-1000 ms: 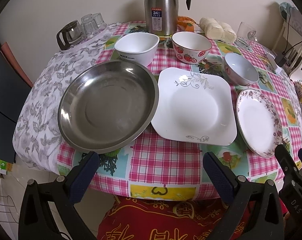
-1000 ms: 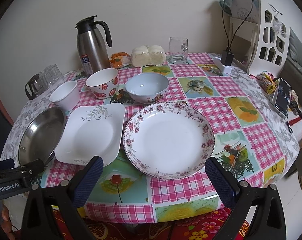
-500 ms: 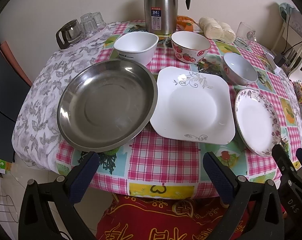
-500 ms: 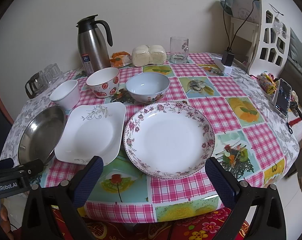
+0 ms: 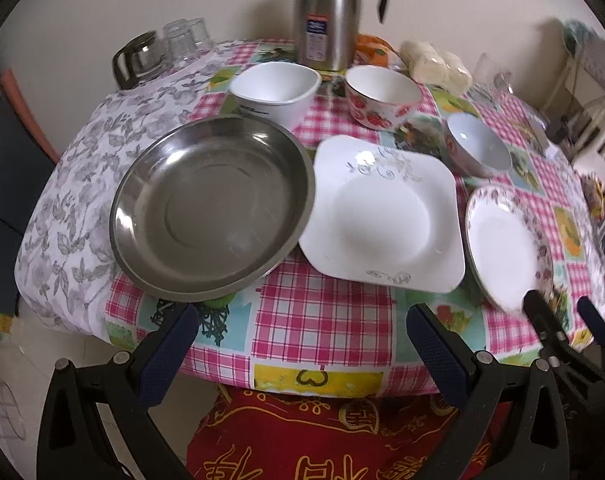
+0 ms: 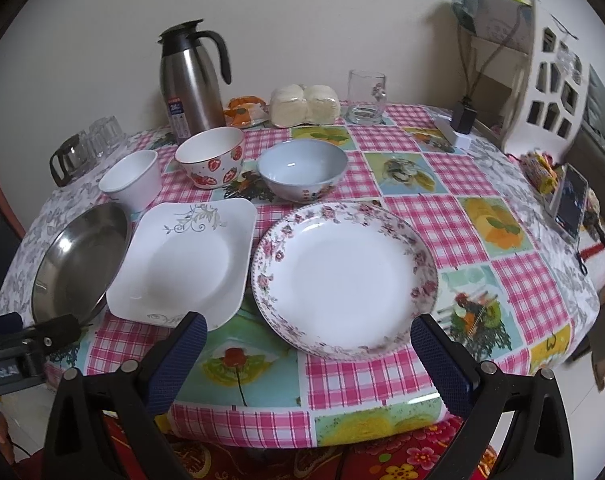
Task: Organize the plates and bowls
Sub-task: 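Move the left tool to the stainless steel tray rim and close on it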
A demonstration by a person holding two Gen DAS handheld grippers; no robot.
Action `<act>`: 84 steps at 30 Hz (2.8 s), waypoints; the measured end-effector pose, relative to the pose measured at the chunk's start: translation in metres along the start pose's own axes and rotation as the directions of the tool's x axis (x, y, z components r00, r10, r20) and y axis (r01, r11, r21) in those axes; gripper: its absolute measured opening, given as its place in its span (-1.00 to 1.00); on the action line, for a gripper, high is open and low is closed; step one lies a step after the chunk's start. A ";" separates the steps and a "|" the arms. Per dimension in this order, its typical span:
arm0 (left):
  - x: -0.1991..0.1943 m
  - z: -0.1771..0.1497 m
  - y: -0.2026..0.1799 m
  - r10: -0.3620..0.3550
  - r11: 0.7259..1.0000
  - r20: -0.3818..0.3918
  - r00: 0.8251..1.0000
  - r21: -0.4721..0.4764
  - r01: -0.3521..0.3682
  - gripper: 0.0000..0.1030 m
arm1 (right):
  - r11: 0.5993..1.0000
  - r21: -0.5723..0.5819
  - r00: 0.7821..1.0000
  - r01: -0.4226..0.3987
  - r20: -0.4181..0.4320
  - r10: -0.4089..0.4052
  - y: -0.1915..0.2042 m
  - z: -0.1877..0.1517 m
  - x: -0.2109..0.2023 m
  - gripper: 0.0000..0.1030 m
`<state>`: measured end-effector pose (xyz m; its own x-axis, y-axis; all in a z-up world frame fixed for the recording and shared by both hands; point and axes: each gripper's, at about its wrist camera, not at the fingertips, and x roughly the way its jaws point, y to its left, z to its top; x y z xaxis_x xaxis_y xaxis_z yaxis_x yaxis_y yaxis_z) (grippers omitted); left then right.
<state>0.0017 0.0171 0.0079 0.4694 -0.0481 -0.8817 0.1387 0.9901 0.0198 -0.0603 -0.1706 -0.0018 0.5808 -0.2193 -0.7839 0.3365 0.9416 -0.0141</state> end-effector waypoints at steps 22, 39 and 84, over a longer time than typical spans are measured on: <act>0.019 0.007 0.140 0.083 0.888 0.008 0.997 -0.454 -0.070 1.00 | 0.982 -0.091 0.986 -0.165 0.019 0.168 0.075 0.043 0.044 1.00; 0.032 0.005 0.210 0.194 0.835 0.099 0.976 -0.539 -0.111 1.00 | 0.951 -0.095 0.955 -0.295 -0.067 0.289 0.136 0.049 0.096 1.00; 0.130 0.028 0.201 0.037 0.884 -0.134 0.990 -0.458 -0.095 0.25 | 0.934 -0.024 0.924 -0.356 -0.158 0.349 0.169 0.041 0.124 0.80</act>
<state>0.1153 0.2058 -0.0894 0.3529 0.0067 -0.9356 -0.3214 0.9400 -0.1145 0.0988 -0.0495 -0.0763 0.5368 0.1659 -0.8272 0.0892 0.9638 0.2511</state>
